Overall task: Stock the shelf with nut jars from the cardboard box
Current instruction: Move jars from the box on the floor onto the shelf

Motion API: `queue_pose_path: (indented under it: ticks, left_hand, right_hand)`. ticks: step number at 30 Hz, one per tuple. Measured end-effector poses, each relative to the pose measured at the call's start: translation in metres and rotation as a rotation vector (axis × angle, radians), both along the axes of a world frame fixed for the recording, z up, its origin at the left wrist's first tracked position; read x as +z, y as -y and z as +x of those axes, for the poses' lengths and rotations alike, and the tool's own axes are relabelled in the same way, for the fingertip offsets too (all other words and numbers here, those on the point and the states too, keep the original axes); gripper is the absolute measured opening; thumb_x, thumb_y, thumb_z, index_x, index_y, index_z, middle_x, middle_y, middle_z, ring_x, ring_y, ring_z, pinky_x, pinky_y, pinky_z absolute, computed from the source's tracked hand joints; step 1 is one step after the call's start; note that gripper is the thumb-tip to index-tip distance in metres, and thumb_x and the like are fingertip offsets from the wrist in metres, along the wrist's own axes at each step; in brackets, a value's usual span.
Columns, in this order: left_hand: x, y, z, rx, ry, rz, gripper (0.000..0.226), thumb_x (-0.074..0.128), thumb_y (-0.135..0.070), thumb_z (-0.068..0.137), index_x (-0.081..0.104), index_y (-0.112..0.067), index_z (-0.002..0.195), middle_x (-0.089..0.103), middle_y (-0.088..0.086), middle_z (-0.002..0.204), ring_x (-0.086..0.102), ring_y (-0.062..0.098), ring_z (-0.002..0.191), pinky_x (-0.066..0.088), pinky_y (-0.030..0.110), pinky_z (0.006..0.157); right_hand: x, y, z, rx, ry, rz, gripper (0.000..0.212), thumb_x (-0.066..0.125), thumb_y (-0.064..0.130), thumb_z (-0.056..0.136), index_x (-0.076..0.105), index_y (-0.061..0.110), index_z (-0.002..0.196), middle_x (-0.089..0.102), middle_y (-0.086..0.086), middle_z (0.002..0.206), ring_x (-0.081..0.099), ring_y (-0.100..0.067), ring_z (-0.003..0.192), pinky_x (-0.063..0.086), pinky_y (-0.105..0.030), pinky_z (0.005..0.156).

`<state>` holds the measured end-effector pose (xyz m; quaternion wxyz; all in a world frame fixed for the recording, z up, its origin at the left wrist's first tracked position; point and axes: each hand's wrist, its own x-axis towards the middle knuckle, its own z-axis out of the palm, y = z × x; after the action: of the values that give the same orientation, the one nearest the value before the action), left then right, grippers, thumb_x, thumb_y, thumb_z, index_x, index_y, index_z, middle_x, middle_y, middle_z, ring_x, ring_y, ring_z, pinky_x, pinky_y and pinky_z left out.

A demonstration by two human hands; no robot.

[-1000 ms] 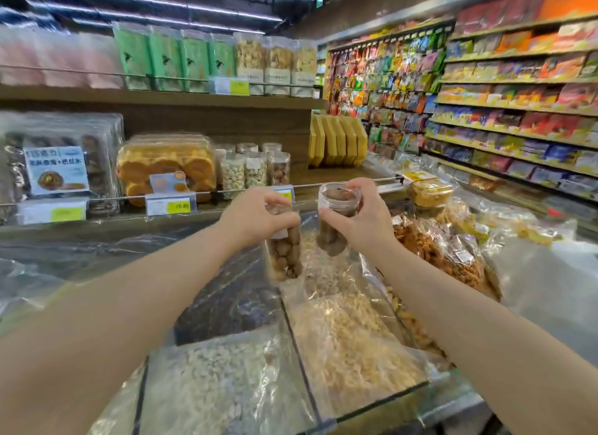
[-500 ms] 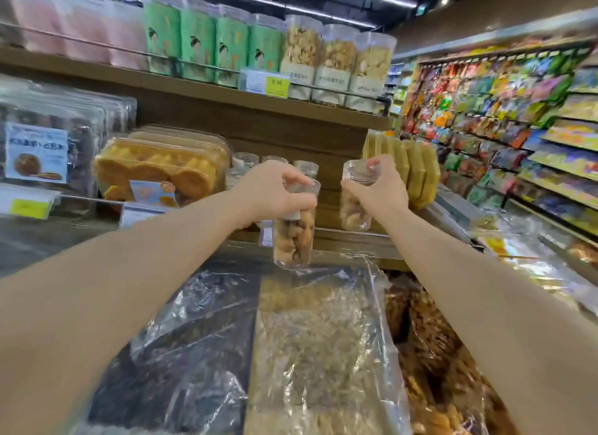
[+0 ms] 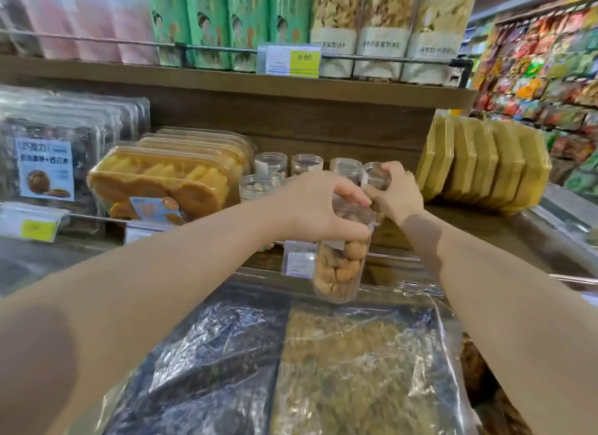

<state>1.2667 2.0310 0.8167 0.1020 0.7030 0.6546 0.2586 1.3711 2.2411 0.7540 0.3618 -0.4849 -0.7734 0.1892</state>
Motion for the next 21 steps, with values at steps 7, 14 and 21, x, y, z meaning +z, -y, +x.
queue_pose_path:
  ticks: [7,14,21]
  left_hand:
    - [0.016,-0.023,0.012,-0.052,-0.006,0.079,0.034,0.074,-0.037,0.073,0.067,-0.032,0.106,0.060,-0.020,0.102,0.049,-0.019,0.080,0.037,0.003,0.065]
    - [0.048,-0.072,0.032,-0.056,-0.034,0.201,0.040,0.075,-0.038,0.074,0.064,-0.029,0.111,0.058,-0.014,0.101,0.053,-0.001,0.088,0.040,0.011,0.071]
    - [0.028,-0.117,0.039,-0.166,-0.245,-0.202,0.054,0.076,-0.030,0.075,0.054,-0.028,0.124,0.055,-0.010,0.120,0.053,0.010,0.110,0.047,0.030,0.091]
  right_hand:
    - [0.009,-0.012,0.020,0.075,0.082,-0.104,0.083,0.068,0.034,0.083,0.019,0.029,0.150,0.026,-0.013,0.151,0.034,-0.033,0.135,0.031,-0.042,0.109]
    - [0.020,0.003,0.078,-0.025,-0.012,0.118,0.056,0.064,0.017,0.084,0.043,0.015,0.136,0.045,-0.013,0.135,0.049,-0.028,0.120,0.042,-0.034,0.094]
    - [0.014,0.017,0.113,-0.053,0.024,0.129,0.045,0.062,0.022,0.085,0.049,0.018,0.129,0.043,-0.008,0.133,0.053,-0.024,0.110,0.046,-0.034,0.094]
